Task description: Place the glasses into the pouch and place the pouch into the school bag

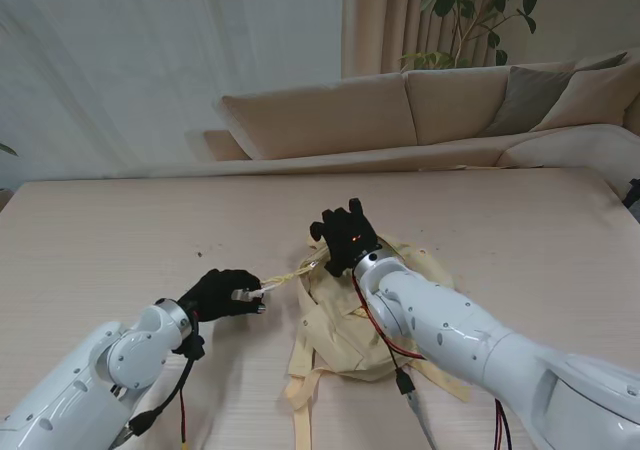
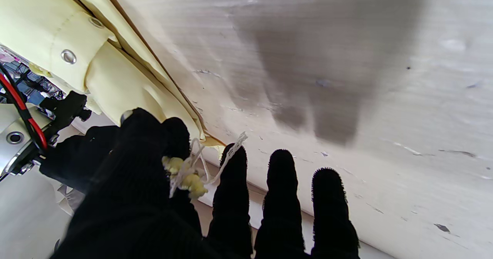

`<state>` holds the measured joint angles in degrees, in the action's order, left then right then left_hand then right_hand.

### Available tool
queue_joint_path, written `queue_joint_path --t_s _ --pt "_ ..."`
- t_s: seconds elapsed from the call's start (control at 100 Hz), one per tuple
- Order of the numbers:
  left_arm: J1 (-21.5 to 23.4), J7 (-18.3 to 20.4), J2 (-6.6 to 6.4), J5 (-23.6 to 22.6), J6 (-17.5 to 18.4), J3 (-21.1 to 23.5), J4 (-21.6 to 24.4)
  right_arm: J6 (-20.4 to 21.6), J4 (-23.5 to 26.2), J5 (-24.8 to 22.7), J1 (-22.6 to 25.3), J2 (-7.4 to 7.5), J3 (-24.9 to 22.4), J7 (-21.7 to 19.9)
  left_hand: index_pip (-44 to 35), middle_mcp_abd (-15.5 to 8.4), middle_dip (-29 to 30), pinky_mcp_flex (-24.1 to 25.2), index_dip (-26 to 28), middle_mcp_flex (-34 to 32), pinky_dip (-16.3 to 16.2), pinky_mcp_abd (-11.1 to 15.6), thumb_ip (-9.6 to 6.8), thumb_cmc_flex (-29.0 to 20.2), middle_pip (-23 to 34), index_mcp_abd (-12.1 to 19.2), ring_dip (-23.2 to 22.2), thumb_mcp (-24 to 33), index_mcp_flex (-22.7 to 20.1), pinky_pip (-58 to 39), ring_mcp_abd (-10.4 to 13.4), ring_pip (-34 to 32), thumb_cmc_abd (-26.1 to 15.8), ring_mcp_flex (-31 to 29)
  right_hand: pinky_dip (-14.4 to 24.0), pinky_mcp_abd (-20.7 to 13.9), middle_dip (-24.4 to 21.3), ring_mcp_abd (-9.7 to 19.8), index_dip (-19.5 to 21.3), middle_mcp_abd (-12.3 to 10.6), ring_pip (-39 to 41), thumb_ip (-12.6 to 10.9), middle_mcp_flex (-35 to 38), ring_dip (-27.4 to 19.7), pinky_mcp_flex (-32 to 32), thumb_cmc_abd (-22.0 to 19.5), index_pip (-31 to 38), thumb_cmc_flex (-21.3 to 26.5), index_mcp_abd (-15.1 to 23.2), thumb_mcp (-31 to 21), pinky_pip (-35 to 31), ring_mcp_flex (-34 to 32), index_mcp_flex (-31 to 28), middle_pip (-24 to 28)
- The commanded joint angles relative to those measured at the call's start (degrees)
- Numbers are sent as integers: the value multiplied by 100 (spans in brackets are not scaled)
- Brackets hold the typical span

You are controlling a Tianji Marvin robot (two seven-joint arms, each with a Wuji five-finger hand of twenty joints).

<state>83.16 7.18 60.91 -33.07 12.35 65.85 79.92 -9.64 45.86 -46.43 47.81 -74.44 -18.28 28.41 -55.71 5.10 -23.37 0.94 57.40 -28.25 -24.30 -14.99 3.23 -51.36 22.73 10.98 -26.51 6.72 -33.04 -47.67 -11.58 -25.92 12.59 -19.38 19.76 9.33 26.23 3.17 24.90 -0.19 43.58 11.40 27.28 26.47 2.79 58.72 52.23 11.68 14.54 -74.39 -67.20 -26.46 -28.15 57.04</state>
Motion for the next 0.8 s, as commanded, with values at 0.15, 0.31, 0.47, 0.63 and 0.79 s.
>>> queue_joint_path --t_s 0.15,0.31,0.47,0.63,0.79 --pt "-120 73 61 104 5 -94 -82 -71 -238 119 62 -293 93 156 -207 -84 -70 106 -29 119 -53 -86 -149 -94 55 110 -133 -157 -116 -175 62 -52 -50 151 393 416 226 -319 -538 381 814 1146 2210 291 -369 -319 1310 1350 460 79 -433 -1457 -2060 542" --pt "-149 8 77 109 -1 -116 -127 -53 -323 201 107 -368 55 311 -206 -89 -64 109 -37 132 -52 -89 -150 -71 48 123 -131 -161 -138 -175 63 -53 -51 147 469 510 337 -505 -135 843 1225 915 3352 297 -503 -659 1463 1759 -62 -208 -468 -2140 -3295 667" --pt "-176 -18 81 96 -20 -116 -177 14 -444 229 99 -419 47 486 -204 -80 -64 127 -41 131 -50 -85 -154 -36 52 105 -132 -158 -147 -171 64 -55 -63 164 585 637 775 -738 543 1202 1698 600 3628 426 -725 544 1627 1815 -526 -1355 -655 -2377 -3764 913" --pt "-148 -37 70 -19 -38 -52 -172 57 -510 249 81 -433 28 567 -214 -74 -63 133 -29 123 -49 -94 -155 -5 51 81 -133 -163 -169 -171 58 -55 -95 163 692 720 1015 -1006 912 1441 1866 9 3865 363 -1006 728 1746 1976 -847 -1556 -822 -2600 -3993 928" --pt "-85 -30 54 -123 -74 45 -118 69 -589 260 48 -429 -6 658 -224 -77 -62 133 -16 147 -52 -97 -153 -17 46 20 -136 -155 -176 -179 48 -59 -98 168 738 950 1043 -1364 957 1649 1730 -190 4131 112 -1765 273 1582 2031 -1005 -1556 -867 -3172 -3908 551"
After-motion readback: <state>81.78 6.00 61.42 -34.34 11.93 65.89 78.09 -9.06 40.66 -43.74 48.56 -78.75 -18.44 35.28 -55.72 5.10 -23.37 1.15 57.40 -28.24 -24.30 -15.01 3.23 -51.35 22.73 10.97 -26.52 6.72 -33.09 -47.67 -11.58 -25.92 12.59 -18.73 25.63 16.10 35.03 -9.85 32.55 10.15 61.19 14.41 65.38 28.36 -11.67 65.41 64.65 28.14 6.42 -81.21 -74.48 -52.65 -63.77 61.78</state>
